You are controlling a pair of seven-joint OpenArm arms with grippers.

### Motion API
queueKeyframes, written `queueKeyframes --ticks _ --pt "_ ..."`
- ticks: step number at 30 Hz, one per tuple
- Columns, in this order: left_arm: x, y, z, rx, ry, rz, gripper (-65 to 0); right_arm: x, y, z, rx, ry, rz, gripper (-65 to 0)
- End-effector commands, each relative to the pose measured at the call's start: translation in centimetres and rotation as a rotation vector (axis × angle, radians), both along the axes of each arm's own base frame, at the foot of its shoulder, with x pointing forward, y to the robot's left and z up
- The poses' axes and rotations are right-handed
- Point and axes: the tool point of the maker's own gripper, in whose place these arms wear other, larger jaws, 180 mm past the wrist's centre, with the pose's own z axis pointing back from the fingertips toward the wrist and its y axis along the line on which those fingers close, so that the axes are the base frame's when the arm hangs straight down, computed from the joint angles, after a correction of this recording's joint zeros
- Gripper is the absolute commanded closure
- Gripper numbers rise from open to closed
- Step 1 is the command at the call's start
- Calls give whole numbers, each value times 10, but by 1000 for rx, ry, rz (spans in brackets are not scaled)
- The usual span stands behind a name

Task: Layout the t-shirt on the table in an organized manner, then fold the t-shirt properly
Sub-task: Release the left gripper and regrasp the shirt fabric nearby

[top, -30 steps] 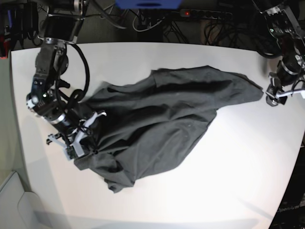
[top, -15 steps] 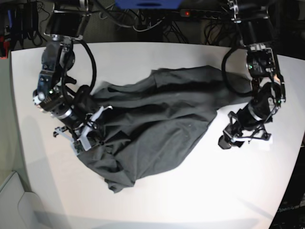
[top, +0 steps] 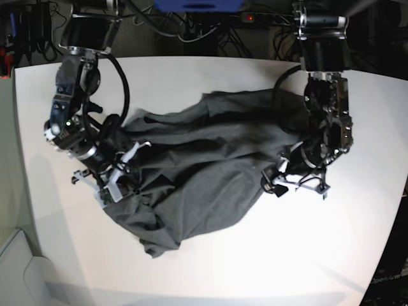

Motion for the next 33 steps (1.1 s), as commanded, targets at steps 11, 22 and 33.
queueKeyframes --ticks 11,22,33 --pt "3 11 4 113 35 -33 -513 10 0 22 18 -74 5 0" --pt "-11 6 -32 96 225 -79 -512 11 2 23 23 -77 8 0" --pt "-17 -8 -39 144 268 -171 -86 10 1 30 18 -99 2 0"
